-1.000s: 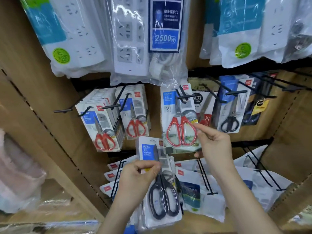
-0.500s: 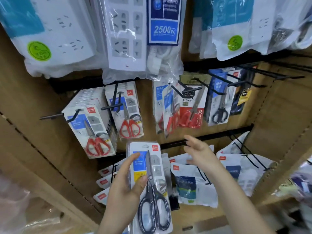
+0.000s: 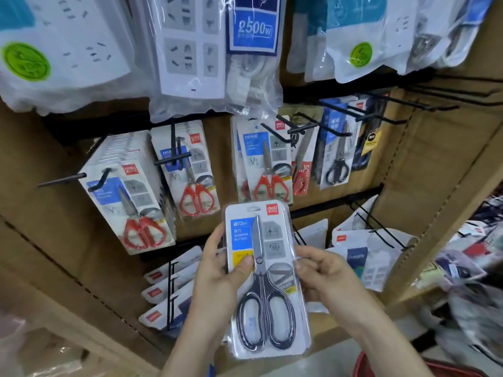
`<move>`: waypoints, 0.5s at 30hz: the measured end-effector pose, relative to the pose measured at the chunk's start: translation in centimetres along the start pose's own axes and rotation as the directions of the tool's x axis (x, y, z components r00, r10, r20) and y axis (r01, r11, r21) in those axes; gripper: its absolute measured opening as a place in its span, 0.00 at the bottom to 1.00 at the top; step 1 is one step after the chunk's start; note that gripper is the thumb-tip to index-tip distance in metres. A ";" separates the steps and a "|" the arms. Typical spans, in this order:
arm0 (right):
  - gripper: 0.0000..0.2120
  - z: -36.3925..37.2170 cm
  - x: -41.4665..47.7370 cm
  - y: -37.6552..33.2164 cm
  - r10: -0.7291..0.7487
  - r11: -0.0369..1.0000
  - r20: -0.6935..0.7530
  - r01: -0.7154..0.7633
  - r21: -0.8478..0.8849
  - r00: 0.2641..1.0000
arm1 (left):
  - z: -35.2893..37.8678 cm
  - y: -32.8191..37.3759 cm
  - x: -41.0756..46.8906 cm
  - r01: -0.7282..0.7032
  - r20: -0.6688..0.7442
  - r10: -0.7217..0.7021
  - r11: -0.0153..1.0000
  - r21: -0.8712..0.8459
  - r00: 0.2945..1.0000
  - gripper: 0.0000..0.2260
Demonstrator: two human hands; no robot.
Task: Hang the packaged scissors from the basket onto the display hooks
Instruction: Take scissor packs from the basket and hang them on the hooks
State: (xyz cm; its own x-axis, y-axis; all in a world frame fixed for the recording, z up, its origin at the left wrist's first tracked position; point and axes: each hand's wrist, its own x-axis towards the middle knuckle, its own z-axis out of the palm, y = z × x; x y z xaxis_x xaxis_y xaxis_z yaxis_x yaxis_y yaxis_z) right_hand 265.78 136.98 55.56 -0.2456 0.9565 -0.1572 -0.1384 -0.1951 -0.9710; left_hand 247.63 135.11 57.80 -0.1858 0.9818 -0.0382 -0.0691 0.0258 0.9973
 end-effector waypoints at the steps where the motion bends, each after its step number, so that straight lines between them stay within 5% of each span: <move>1: 0.11 0.0 -0.2 0.0 -0.021 1.000 -0.027 0.021 -0.002 0.999 | 0.0 0.2 0.0 0.010 -0.009 -0.010 1.000 -0.024 1.000 0.24; 7: 0.08 0.2 -1.3 -0.2 -0.225 0.973 -0.292 0.200 -0.113 0.930 | -1.4 0.4 0.5 -0.059 -0.115 0.045 0.991 -0.120 0.992 0.20; 10: 0.09 -0.8 -1.6 -0.5 -0.317 0.945 -0.404 0.253 -0.206 0.858 | -2.6 0.8 0.6 -0.139 -0.160 0.115 0.980 -0.143 0.980 0.29; 15: 0.08 -3.4 -2.2 -1.1 -0.290 0.957 -0.543 0.244 -0.156 0.788 | -2.8 0.1 1.3 -0.187 0.012 0.188 0.966 0.178 0.982 0.24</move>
State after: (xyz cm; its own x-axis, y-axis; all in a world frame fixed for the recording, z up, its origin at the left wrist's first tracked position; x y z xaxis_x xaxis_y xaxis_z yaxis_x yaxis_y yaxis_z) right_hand 269.75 135.86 56.32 0.3676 0.9281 0.0596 -0.0424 0.0808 -0.9958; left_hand 244.64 135.87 57.70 -0.1837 0.9714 0.1506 0.1426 -0.1253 0.9818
